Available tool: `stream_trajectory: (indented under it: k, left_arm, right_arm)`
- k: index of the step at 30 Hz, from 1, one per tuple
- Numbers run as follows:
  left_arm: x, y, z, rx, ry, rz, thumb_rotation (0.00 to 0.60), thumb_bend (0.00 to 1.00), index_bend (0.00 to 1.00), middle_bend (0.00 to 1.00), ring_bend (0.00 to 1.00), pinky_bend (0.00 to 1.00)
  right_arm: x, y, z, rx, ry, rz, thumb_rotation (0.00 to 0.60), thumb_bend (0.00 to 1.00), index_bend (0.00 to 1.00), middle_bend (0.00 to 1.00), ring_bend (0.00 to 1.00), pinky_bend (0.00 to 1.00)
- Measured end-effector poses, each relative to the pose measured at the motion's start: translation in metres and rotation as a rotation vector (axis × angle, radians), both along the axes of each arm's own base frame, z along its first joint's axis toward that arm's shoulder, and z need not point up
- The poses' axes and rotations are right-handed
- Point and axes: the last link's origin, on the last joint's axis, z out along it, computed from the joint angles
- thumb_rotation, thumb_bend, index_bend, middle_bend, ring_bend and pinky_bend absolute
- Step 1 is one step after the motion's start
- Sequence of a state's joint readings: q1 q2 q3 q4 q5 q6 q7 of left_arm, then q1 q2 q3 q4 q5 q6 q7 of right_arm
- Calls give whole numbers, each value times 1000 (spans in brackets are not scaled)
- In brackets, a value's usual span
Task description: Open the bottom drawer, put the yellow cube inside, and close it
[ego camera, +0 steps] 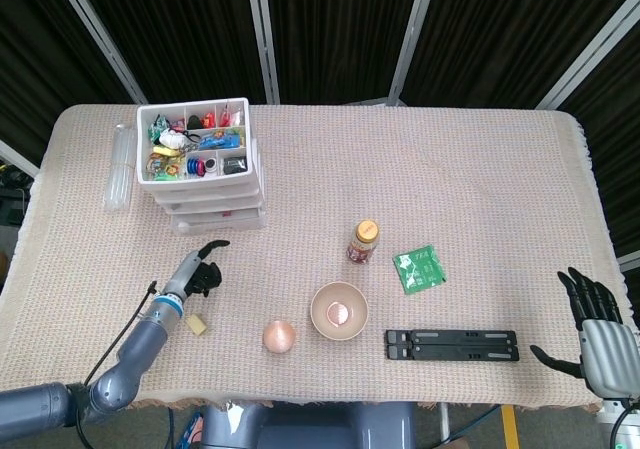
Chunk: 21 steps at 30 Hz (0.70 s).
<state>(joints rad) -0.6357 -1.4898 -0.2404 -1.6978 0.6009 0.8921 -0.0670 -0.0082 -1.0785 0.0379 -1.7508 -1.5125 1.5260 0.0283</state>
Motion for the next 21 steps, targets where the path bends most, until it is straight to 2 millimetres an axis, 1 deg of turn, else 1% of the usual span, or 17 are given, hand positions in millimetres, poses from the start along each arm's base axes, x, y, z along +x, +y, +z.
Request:
stream_trajectory:
  k: [4, 12, 16, 21]
  left_arm:
    - [-7, 4, 12, 90, 200, -117, 600, 1000, 134, 942, 887, 719]
    - [-18, 16, 22, 135, 552, -258, 600, 1000, 143, 942, 887, 719]
    - [-25, 24, 24, 125, 654, -260, 600, 1000, 144, 943, 887, 719]
    - [-27, 31, 21, 123, 677, -253, 600, 1000, 150, 944, 888, 719]
  right_arm:
    - [0, 0, 0, 0, 1, -2, 600, 0, 54, 0, 0, 0]
    - [0, 0, 0, 2, -2, -4, 600, 0, 54, 0, 0, 0]
    - [0, 0, 0, 1, -1, -3, 600, 0, 54, 0, 0, 0]
    - [0, 0, -1, 4, -2, -6, 600, 0, 54, 0, 0, 0]
